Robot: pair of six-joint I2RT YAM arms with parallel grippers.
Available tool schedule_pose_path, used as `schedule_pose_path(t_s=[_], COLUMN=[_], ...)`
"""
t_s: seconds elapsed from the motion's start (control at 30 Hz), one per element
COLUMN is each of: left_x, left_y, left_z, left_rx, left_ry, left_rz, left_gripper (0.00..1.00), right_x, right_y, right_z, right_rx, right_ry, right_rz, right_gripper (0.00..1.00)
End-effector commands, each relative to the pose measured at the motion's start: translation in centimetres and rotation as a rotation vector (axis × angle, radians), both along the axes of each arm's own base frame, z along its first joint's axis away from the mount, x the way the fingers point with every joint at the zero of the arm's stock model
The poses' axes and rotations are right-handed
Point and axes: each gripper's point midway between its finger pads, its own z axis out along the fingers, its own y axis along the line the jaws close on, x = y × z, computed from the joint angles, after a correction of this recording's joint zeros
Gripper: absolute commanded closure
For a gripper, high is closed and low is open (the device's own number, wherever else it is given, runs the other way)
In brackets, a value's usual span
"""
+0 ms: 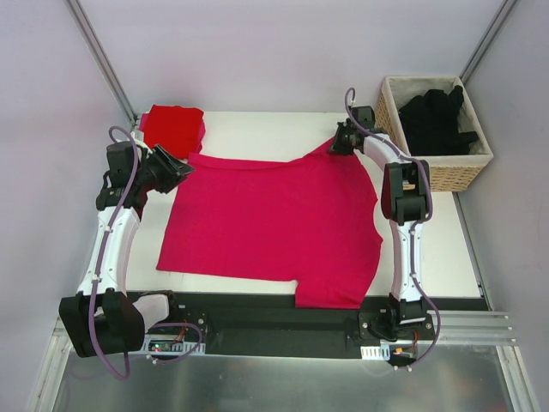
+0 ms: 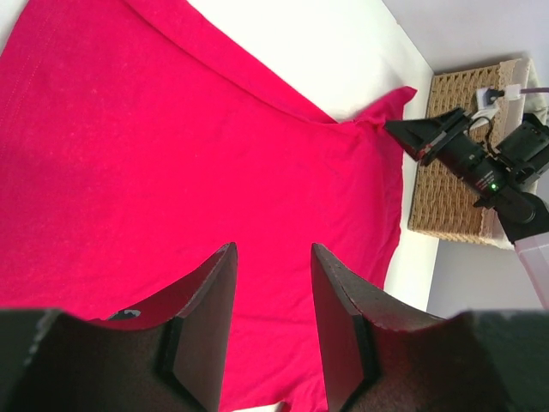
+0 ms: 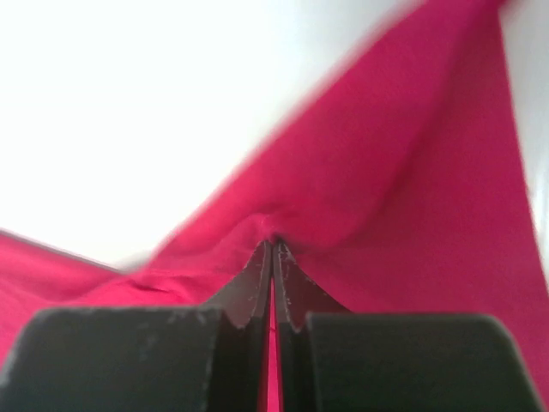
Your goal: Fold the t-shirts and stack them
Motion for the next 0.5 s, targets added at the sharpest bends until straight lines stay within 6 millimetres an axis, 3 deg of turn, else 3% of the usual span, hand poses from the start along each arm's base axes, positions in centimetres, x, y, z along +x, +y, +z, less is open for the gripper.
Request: schedule_pose_path(t_s=[0.0,0.07,0.3,0.47], left_x=[0.2,0.2,-0.5,-0.6], left_y=[0.0,0.2,0.4,0.7], left_z=[1.5,1.5,0.8,0.5], left_rx=[0.022,0.028,0.021,0.019], left_ry=[-0.041,-0.042,-0.018,-0.005], left_rz=[-0.013,-0.005,0.033,0.055], left_gripper=[0.61,0.61,0.61,0.61], right_x=[4.7,5.9,8.1,9.0], right_y=[3.9,4.8,6.2,6.9], right_z=[8.1,9.6,11.6,9.8], right_rx=[0.168,0.233,0.357,0.427], right_ry=[-0.284,-0.332,-0.439,-0.405], right_rz=[0.065,0.067,0.047,0.043], right_gripper=[0.99,0.99,0.99,0.95])
